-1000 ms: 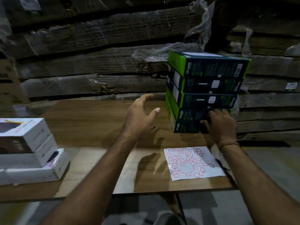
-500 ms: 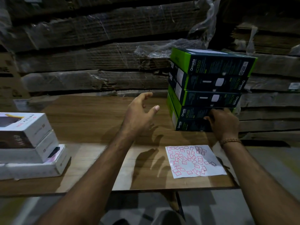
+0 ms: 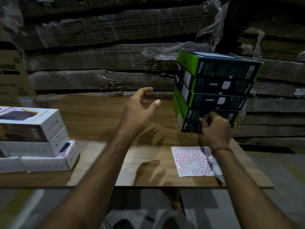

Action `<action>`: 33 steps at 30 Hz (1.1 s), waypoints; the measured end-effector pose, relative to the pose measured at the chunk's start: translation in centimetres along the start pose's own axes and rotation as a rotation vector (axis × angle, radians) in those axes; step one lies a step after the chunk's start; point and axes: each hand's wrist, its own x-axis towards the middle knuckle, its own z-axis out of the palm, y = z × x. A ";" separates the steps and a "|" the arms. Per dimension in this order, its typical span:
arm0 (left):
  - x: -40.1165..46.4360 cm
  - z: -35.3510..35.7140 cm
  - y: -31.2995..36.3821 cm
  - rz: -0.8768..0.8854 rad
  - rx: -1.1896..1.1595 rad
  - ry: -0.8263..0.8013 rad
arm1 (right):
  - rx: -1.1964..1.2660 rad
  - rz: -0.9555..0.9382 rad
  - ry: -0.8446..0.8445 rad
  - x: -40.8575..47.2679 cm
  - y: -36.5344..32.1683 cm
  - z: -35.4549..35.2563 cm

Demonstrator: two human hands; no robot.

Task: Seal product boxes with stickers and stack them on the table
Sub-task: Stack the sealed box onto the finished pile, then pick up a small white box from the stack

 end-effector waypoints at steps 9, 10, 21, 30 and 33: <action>-4.2 -5.8 2.1 0.033 -0.080 0.132 | 0.310 -0.162 -0.104 -7.0 -11.6 -0.5; -4.8 -6.7 2.4 0.031 -0.092 0.138 | 0.340 -0.187 -0.126 -7.8 -13.0 -0.7; -10.8 -18.9 4.4 0.162 0.035 0.478 | 0.620 -0.389 -0.313 -15.7 -26.6 -2.4; -12.2 -26.6 -1.2 0.158 0.423 0.742 | 0.651 -0.491 -0.471 -18.0 -33.4 -0.2; -12.0 -27.9 -2.7 0.115 0.559 0.645 | 0.641 -0.474 -0.597 -18.0 -34.7 0.7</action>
